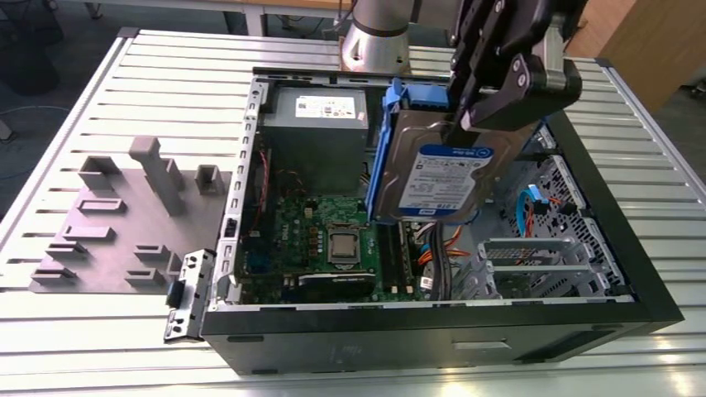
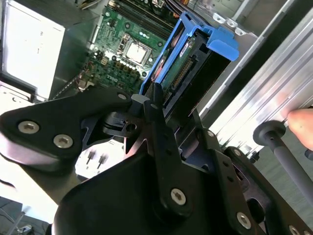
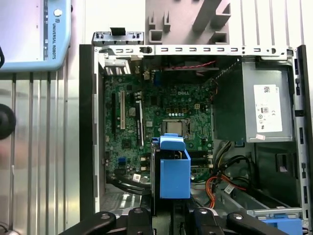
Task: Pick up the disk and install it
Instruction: 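Insert the disk into the insertion slot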
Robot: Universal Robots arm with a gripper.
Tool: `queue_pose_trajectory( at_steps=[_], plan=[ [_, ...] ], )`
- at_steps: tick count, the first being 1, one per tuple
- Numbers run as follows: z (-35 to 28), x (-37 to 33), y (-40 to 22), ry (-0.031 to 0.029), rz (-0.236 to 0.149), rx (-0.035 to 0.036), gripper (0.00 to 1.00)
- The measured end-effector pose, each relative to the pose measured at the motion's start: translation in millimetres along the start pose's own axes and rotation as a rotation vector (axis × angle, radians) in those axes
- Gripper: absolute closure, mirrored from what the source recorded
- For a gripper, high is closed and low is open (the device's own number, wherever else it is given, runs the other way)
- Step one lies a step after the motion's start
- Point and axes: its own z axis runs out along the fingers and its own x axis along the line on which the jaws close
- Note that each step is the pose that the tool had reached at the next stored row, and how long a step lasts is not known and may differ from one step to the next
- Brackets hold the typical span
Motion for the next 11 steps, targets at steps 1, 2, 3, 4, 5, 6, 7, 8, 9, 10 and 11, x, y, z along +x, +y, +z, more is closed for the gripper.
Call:
queue_pose_trajectory(
  at_steps=[1, 2, 3, 4, 5, 6, 7, 8, 9, 10, 11],
  plan=[
    [0.0, 2.2, -0.1, -0.0001, 0.0, 0.0, 0.65],
    [0.0, 4.5, -0.2, -0.0001, 0.0, 0.0, 0.65],
    [0.1, 6.6, -0.3, -0.0002, 0.0, 0.0, 0.65],
    [0.0, 8.8, -0.3, -0.0001, 0.0, 0.0, 0.65],
    [0.0, 10.8, -0.4, -0.0001, 0.0, 0.0, 0.65],
    [-0.1, 12.8, -0.5, 0.0, 0.0, 0.0, 0.65],
    [0.0, 14.9, -0.6, -0.0001, 0.0, 0.0, 0.65],
    [0.1, 17.2, -0.7, -0.0002, 0.0, 0.0, 0.65],
    [0.1, 19.3, -0.8, -0.0001, 0.0, 0.0, 0.65],
    [0.1, 21.4, -0.9, -0.0002, 0.0, 0.0, 0.65],
    [0.0, 23.4, -1.0, 0.0, 0.0, 0.0, 0.65]
  ],
)
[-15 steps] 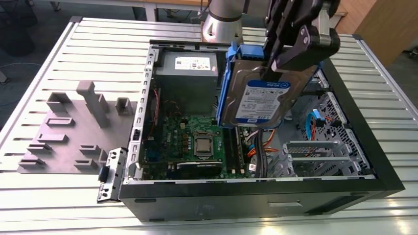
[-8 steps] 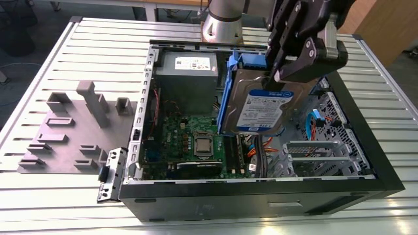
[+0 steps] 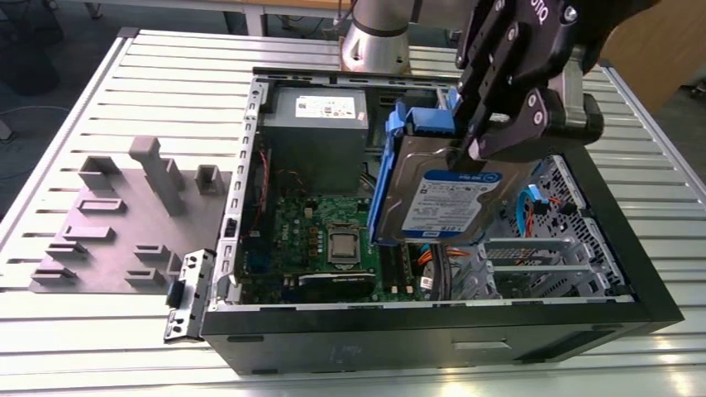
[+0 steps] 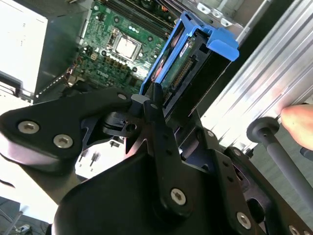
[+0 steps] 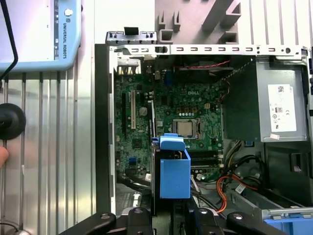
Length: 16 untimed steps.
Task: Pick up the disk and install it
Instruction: 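Insert the disk into the insertion slot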
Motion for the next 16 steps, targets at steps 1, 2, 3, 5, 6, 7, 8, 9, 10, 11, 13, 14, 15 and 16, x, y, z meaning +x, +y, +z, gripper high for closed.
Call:
queue_pose_trajectory(
  at_steps=[1, 2, 3, 5, 6, 7, 8, 9, 10, 11, 13, 14, 15, 16],
  plan=[
    [0.0, 2.1, -0.1, 0.0, 0.0, 0.0, 0.65],
    [0.1, 4.1, -0.2, 0.0, 0.0, 0.0, 0.65],
    [0.2, 6.0, -0.2, -0.0001, 0.0, 0.0, 0.65],
    [0.2, 8.2, -0.3, -0.0001, 0.0, 0.0, 0.65],
    [0.3, 8.9, -0.3, -0.0001, 0.0, 0.0, 0.65],
    [0.3, 9.5, -0.5, -0.0001, 0.0, 0.0, 0.65],
    [0.3, 9.7, -0.8, -0.0001, 0.0, 0.0, 0.65],
    [0.3, 9.7, -1.7, -0.0001, 0.0, 0.0, 0.65],
    [0.2, 9.7, -3.1, -0.0001, 0.0, 0.0, 0.65],
    [0.1, 9.6, -5.1, 0.0, 0.0, -0.0001, 0.65],
    [-0.1, 9.5, -9.7, -0.0001, 0.0, -0.0003, 0.65],
    [-0.3, 9.4, -12.2, -0.0001, 0.0, -0.0005, 0.65],
    [-0.5, 9.3, -15.0, -0.0001, 0.0, -0.0006, 0.65],
    [-0.7, 9.2, -17.9, -0.0001, 0.0, -0.0008, 0.65]
  ],
)
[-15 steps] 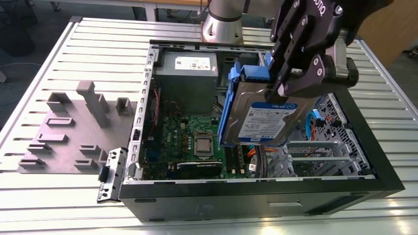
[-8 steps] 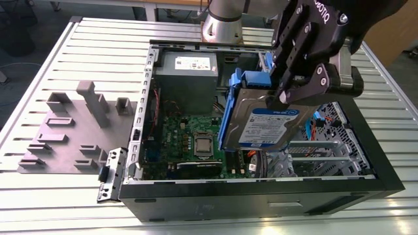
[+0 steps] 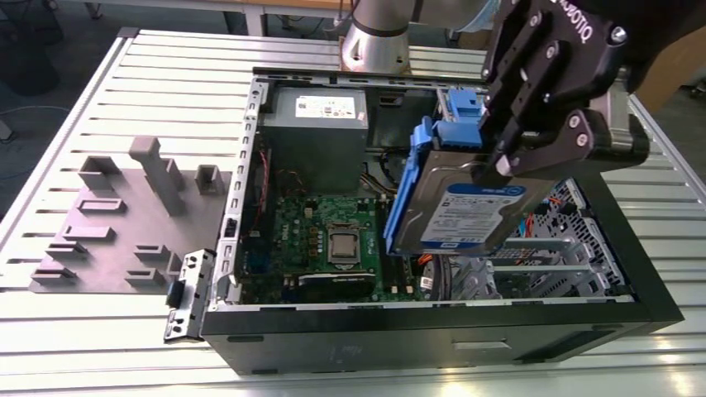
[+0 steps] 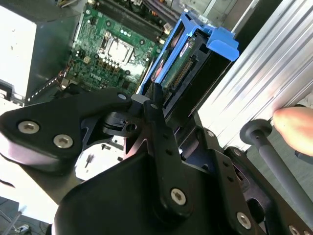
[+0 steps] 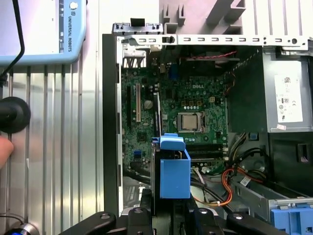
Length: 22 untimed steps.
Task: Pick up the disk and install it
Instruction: 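Insert the disk into the insertion slot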
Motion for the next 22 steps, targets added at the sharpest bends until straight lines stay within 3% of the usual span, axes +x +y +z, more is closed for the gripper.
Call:
queue_pose_trajectory(
  at_steps=[22],
  plan=[
    [-5.2, -3.2, -75.4, 0.0001, 0.0, -0.0033, 0.65]
  ],
)
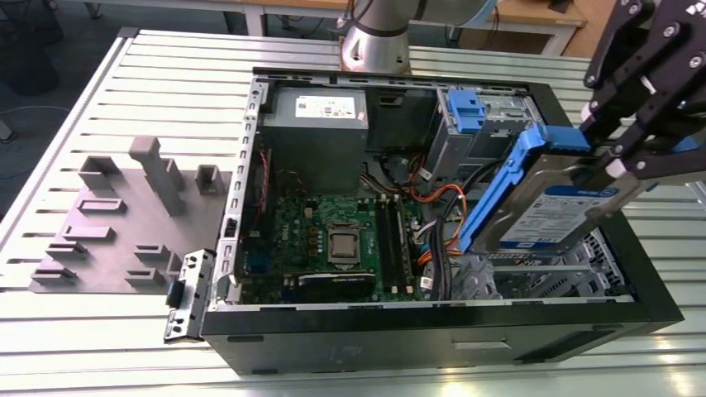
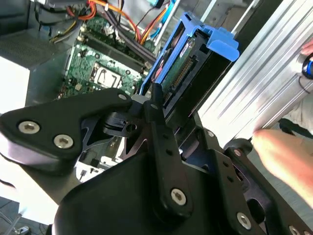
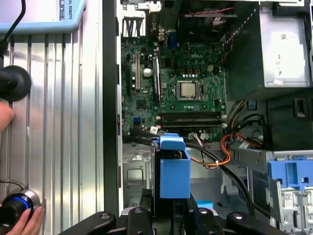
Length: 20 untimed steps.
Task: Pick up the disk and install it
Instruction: 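Insert the disk into the insertion slot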
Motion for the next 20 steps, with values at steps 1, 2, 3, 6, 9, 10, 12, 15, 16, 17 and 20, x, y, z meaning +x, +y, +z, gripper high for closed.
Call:
queue_pose_trajectory(
  at_steps=[1, 2, 3, 6, 9, 10, 12, 15, 16, 17, 20],
  plan=[
    [-0.2, -0.1, -3.0, 0.0, 0.0, -0.0001, 0.65],
    [-0.3, -0.2, -5.8, 0.0, 0.0, -0.0003, 0.65],
    [-0.5, -0.3, -8.4, 0.0001, 0.0, -0.0003, 0.65],
    [-0.1, -0.6, -14.9, -0.0002, 0.0, -0.0006, 0.65],
    [0.9, -0.7, -20.6, 0.0002, -0.002, -0.0008, 0.65],
    [1.6, -0.8, -22.4, 0.0002, -0.003, -0.0009, 0.65],
    [2.8, -0.8, -25.9, 0.0006, -0.006, -0.0012, 0.65],
    [4.0, -0.9, -29.4, 0.0014, -0.015, -0.0016, 0.65],
    [4.0, -0.9, -29.4, 0.0017, -0.017, -0.0017, 0.65],
    [4.0, -0.9, -29.4, 0.0018, -0.018, -0.0018, 0.65],
    [4.2, -0.9, -29.5, 0.0015, -0.018, -0.0019, 0.65]
  ],
)
